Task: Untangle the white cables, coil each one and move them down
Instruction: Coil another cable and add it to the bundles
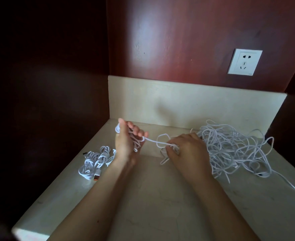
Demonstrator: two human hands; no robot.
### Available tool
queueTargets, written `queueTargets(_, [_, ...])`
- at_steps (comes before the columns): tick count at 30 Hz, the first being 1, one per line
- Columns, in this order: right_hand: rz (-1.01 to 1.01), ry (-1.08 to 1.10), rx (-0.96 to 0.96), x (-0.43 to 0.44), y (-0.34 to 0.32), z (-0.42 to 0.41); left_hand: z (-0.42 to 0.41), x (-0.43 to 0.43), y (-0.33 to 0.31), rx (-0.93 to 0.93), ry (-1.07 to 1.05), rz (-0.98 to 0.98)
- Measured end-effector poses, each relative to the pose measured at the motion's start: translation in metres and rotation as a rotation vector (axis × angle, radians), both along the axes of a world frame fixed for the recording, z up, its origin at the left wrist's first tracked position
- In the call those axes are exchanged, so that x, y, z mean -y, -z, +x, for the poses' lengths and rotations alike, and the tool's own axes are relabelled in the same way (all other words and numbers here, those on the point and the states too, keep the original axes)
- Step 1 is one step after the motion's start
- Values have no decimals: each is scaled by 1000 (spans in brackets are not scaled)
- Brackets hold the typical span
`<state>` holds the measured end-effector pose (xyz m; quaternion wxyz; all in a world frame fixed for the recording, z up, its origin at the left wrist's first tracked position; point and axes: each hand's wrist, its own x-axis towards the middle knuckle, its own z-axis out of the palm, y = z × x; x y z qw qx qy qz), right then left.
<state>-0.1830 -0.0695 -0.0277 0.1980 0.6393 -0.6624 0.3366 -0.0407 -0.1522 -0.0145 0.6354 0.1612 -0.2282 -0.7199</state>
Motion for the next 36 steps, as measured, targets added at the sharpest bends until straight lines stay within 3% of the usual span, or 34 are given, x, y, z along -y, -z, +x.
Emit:
queueTargets(4, [48,-3,10,0,1,-7,11,10,-1,174,-237,-8])
queueTargets(8, [86,-99,9,0,-1,-10,11,17,14,721,-409,-208])
queueTargets(11, [71,-133,58,-1,-3,-10,10,10,22,1203,-327,-467])
queueTargets(14, [29,-172,85,-3,-4,-11,4,0,23,1342,-155,-674])
queueTargets(20, [35,-152,117,-2,-5,-12,8,-8,12,1101,217,-710])
queueTargets(25, [-15,-127,53,-3,-3,-12,2,-14,15,1064,116,-760])
queueTargets(28, [-131,-139,49,-7,-9,-12,-5,-20,4,925,59,-628])
queueTargets(31, [-191,-36,40,-13,-16,-26,-15,-24,-15,651,140,-453])
queueTargets(36, [-110,258,-43,-14,-17,-66,-42,-28,-46,340,216,-308])
